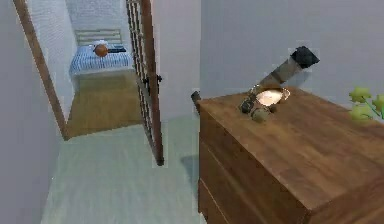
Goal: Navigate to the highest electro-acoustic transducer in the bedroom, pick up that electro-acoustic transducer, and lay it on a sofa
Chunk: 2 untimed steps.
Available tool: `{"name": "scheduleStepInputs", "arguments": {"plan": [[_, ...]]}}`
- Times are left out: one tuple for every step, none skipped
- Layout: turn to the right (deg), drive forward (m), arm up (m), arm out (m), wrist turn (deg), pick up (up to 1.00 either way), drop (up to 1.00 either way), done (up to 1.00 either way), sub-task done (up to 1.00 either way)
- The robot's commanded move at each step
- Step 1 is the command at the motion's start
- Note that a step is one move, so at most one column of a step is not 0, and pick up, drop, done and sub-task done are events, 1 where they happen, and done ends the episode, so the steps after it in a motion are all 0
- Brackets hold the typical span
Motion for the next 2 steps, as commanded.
{"name": "scheduleStepInputs", "arguments": {"plan": [[-45.0,0.00,0.00,0.00,0.0,0.00,0.00,0.00,0.00],[-24.0,0.00,0.00,0.00,0.0,0.00,0.00,0.00,0.00]]}}
